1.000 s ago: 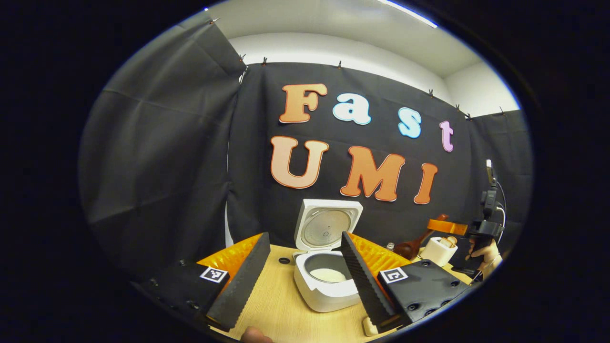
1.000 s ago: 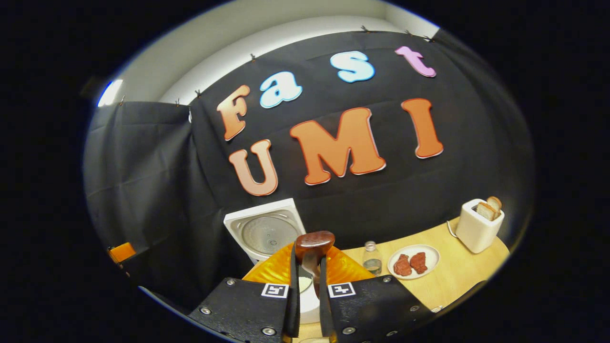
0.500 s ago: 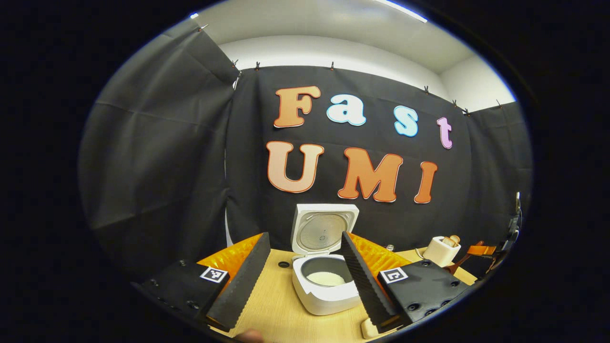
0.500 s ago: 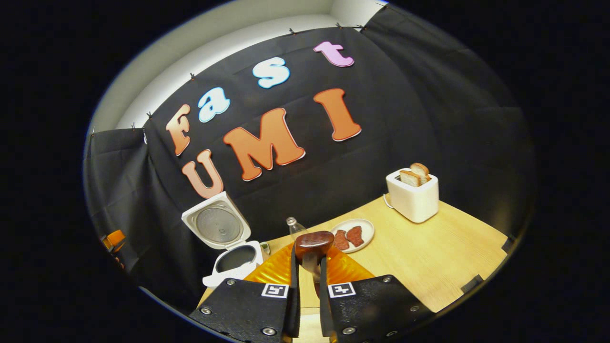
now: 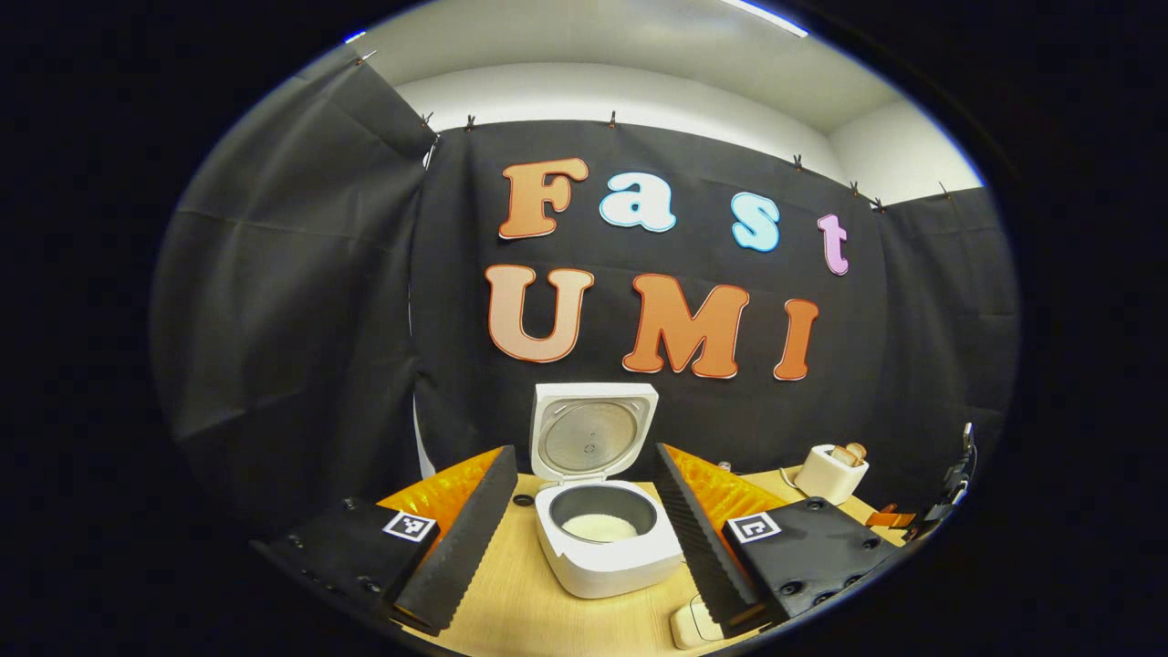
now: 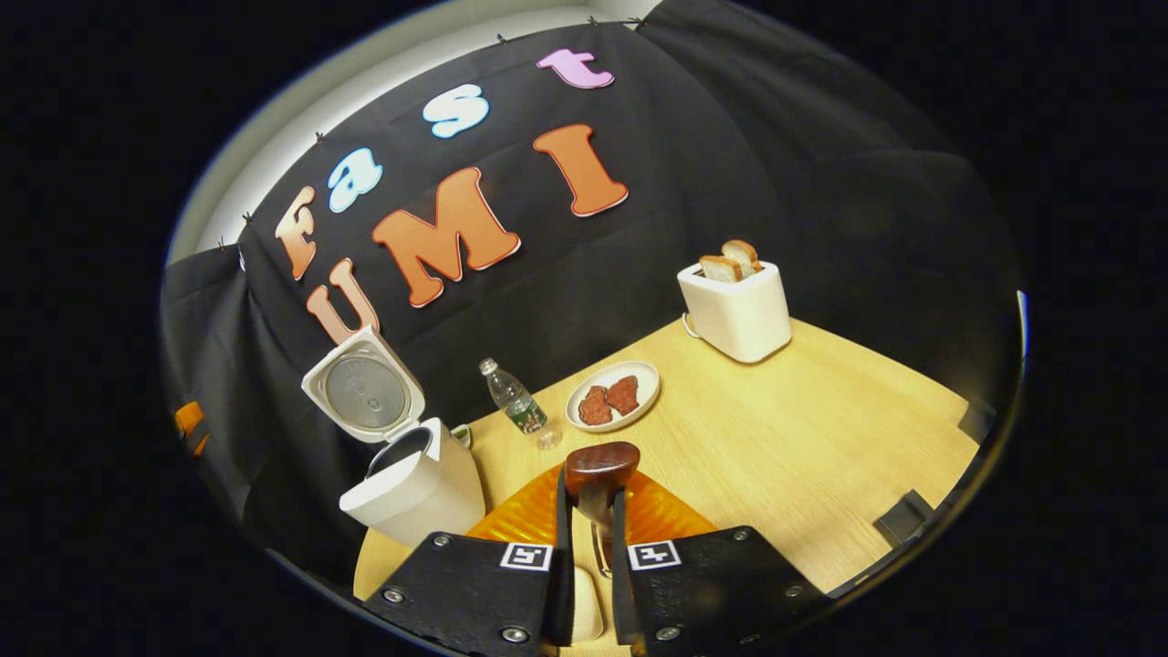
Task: Close the left gripper, press the button to open the rice cooker; take a wooden spoon from the chopstick holder with the right hand, scoop a spoonful of rice and pour it into the rice cooker, then put the wooden spoon back into the chopstick holder.
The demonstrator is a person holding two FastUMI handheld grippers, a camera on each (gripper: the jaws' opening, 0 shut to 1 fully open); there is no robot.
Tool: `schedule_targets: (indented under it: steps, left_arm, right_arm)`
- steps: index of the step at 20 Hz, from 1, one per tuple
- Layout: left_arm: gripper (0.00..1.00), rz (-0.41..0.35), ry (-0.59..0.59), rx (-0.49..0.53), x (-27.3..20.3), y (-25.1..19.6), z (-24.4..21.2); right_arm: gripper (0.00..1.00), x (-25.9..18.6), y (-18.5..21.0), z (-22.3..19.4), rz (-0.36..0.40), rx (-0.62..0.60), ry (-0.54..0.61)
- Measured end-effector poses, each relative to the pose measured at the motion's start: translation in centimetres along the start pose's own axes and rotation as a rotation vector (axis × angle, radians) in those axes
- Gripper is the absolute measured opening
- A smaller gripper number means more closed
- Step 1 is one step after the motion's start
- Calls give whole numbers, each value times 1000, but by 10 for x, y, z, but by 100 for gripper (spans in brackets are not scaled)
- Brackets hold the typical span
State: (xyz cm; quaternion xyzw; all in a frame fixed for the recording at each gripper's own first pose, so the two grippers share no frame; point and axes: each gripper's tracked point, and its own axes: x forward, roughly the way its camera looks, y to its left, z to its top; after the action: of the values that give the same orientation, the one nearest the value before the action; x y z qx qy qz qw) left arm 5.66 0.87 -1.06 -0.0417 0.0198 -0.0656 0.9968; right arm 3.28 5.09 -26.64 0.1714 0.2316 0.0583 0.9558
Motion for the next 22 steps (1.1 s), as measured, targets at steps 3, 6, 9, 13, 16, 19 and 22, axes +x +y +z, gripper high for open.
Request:
schedule_targets:
  steps: [3, 6, 9, 13, 16, 19, 22]
  left_arm:
    - [100, 34, -3, -3, -6, 7, 0]
    - [99, 66, 20, -23, -7, 19, -6]
    - [100, 76, 29, -29, -4, 24, -5]
    - [100, 71, 32, -36, 8, 24, 6]
    - [100, 59, 36, -33, 31, 19, 25]
    - [100, 39, 38, -22, 68, 11, 58]
    - [100, -20, 37, -59, 112, -5, 85]
  right_arm:
    - [16, 12, -11, -16, -3, 11, 30]
    - [16, 18, -21, -29, 10, 54, 40]
    - [23, 19, -31, -25, -5, 121, 36]
    - [69, 11, -50, -23, -99, 68, 48]
    - [93, -1, -54, -11, -162, -9, 39]
    - [95, -18, -52, 11, -203, -117, 5]
    - [94, -37, -44, 38, -222, -173, -41]
